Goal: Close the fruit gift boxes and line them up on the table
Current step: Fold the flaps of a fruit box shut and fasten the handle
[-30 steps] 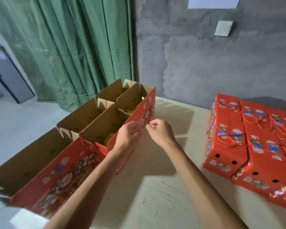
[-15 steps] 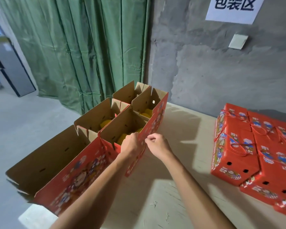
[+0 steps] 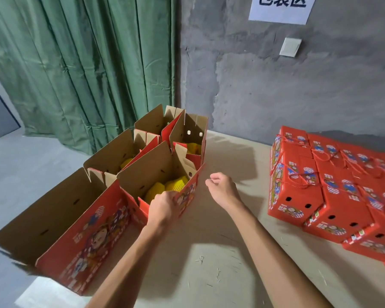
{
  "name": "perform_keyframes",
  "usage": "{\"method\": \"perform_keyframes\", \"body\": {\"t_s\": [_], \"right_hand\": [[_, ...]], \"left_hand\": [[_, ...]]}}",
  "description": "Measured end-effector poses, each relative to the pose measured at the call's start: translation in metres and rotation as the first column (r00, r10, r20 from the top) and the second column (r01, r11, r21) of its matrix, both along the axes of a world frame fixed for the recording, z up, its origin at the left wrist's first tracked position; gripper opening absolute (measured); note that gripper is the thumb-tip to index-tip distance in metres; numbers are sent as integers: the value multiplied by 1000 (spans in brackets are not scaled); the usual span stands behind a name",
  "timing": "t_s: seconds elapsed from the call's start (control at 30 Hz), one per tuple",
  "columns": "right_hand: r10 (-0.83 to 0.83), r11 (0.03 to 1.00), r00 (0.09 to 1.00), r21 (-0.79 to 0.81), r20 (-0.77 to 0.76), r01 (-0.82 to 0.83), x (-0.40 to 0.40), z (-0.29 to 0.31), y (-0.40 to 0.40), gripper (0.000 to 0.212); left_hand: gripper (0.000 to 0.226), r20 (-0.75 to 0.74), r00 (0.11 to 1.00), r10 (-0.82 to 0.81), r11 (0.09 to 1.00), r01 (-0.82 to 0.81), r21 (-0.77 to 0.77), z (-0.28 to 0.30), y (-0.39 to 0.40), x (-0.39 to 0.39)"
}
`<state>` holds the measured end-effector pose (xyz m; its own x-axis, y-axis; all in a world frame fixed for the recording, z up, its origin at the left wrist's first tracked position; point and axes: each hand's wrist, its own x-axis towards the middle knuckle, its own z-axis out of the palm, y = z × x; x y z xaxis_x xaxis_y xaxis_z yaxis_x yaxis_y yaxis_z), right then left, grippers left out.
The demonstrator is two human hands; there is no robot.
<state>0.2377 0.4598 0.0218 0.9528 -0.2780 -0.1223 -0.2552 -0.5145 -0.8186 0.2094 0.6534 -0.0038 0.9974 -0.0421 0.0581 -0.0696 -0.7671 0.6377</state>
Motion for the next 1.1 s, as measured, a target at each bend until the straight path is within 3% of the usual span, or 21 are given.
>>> {"method": "perform_keyframes", "body": {"t_s": [0.1, 0.23, 0.37, 0.43, 0.5, 0.57, 0.73, 0.9, 1.1], "right_hand": [[-12, 1000, 1000, -9, -11, 12, -9, -3, -6, 41], [-28, 998, 1000, -58, 2, 28, -17, -5, -12, 46], [-60, 982, 997, -177, 45, 68, -25, -6, -22, 51], [-55, 942, 996, -329, 65, 73, -30, -5, -30, 49], [-10, 823, 997, -566, 80, 54, -37, -5, -37, 42], [28, 729, 998, -685, 52, 15, -45, -6, -47, 33], [24, 693, 998, -718, -59, -59, -60, -10, -76, 26], [-22, 749, 985, -655, -172, -98, -77, -11, -105, 22], [-131, 687, 967, -723, -217, -69, -106, -7, -150, 18]], "left_hand": [[18, 21, 1000, 5, 999, -6, 40, -5, -2, -16], [34, 46, 997, -57, 998, 56, 13, -8, -11, -37], [30, 118, 978, -172, 984, 175, -21, -15, -22, -61], [23, 145, 965, -219, 972, 228, -52, -16, -33, -74], [26, 194, 947, -258, 957, 277, -83, -16, -44, -86], [28, 236, 921, -311, 938, 337, -78, -16, -52, -98], [43, 266, 873, -408, 904, 427, -12, -18, -54, -107], [20, 259, 813, -521, 841, 541, -5, -10, -58, -109], [20, 179, 728, -662, 737, 675, -16, -4, -71, -110]]}}
